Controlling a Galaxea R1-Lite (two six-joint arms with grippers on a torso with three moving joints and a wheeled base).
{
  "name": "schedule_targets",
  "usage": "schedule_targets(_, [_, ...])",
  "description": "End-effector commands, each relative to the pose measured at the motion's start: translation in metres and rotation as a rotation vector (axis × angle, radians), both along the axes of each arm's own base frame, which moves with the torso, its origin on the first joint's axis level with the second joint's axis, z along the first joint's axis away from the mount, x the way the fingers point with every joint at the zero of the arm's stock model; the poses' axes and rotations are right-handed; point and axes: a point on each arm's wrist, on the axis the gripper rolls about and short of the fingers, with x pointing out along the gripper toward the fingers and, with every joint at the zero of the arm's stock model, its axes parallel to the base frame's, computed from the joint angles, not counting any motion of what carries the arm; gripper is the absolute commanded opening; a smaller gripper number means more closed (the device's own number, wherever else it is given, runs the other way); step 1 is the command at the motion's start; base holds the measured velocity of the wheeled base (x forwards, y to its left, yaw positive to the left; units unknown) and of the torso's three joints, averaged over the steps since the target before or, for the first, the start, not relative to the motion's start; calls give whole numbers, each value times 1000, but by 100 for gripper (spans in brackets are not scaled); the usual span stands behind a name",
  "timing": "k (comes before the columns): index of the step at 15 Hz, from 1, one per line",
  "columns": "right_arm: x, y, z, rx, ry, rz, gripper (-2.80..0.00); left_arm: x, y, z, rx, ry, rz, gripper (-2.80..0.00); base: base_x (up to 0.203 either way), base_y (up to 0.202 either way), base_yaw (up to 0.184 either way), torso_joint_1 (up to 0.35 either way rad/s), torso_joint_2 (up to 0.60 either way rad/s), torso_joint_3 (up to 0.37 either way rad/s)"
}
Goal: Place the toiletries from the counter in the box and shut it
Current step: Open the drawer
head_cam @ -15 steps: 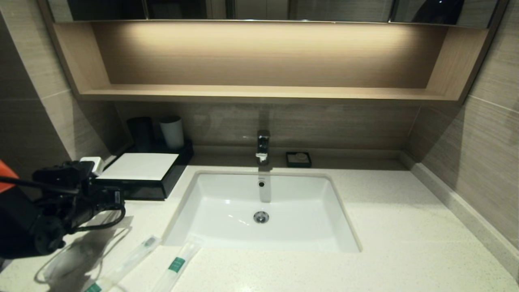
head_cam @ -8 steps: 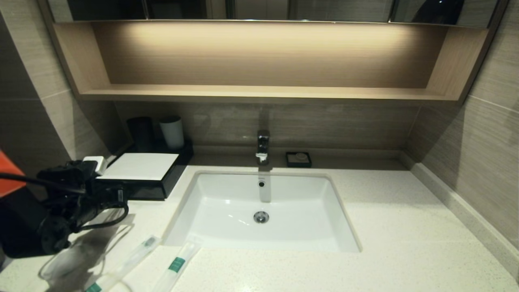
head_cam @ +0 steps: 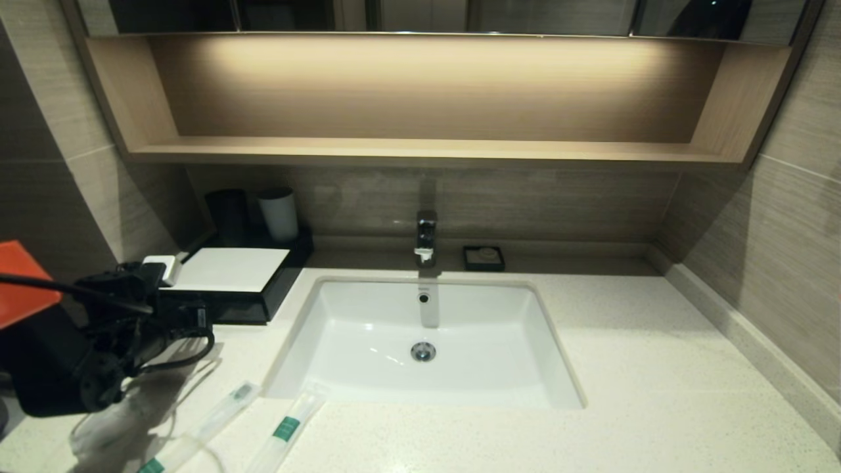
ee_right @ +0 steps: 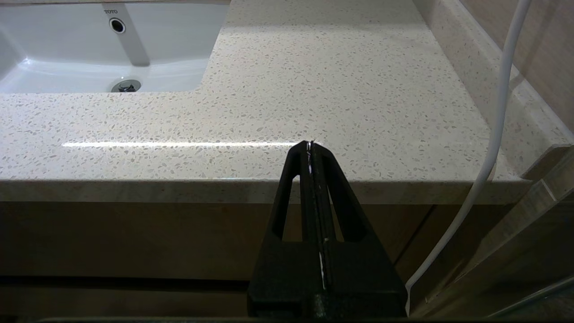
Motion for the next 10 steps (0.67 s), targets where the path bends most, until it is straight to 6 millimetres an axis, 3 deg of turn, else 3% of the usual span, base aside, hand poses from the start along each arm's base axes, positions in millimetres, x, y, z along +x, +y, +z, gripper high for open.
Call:
schedule_targets(1, [0,0,0,0,2,0,-280,0,0,1,2,-7,1,-280,0,0,0,0,0,0])
schedule_targets(6, [0,0,0,0,2,0,-280,-26,-5,14,0,14,0,-280,0,0,0,0,0,0])
schedule_targets(10, [0,0,0,0,3,0,-280,-56,-11,43,-10,68,-1,-280,0,0,0,0,0,0])
